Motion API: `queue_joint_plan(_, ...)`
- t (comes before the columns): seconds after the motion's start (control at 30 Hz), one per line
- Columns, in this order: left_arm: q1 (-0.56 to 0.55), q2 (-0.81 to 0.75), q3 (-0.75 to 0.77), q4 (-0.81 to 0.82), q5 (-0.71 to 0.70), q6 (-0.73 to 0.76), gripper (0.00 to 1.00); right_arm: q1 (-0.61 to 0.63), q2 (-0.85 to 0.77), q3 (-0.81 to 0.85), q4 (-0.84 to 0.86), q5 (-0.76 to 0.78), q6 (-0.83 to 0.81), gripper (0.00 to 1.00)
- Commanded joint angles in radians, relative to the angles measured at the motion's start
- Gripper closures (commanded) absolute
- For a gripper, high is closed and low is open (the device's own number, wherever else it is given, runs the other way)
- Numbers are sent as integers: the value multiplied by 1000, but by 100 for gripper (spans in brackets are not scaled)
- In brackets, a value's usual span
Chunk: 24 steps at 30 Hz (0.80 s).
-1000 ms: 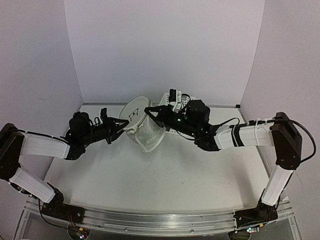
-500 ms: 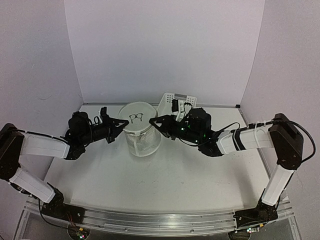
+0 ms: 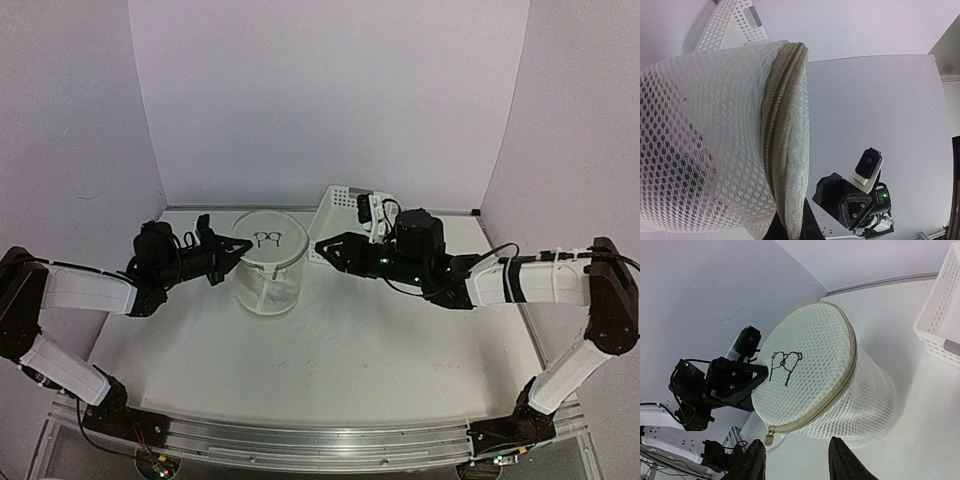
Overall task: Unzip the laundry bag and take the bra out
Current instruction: Pass from the right arm to the left, then pick up the bin from the center of the board.
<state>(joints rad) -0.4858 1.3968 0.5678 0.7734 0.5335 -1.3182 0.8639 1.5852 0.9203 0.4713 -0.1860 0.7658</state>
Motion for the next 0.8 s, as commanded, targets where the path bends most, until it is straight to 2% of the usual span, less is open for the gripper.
queue_joint_plan(0.0, 42, -14, 61, -35, 35, 15, 100, -3, -86, 39, -201, 70, -229, 54)
queue_joint_plan(0.13, 48, -42, 83, -124, 9, 39, 100, -3, -100, 87, -288, 40, -350, 52)
queue_joint_plan(0.2, 50, -55, 85, -156, -5, 47, 100, -3, -98, 114, -347, 92, -407, 50)
queue_joint_plan(0.4, 64, -81, 90, -243, -29, 94, 100, -4, 23, 272, -575, 544, -564, 46)
queue_joint_plan(0.5, 74, -97, 95, -262, -29, 116, 100, -16, 90, 343, -606, 680, -600, 43)
queue_joint_plan(0.77, 90, -156, 130, -375, -51, 214, 100, -132, 263, 512, -667, 721, -538, 41)
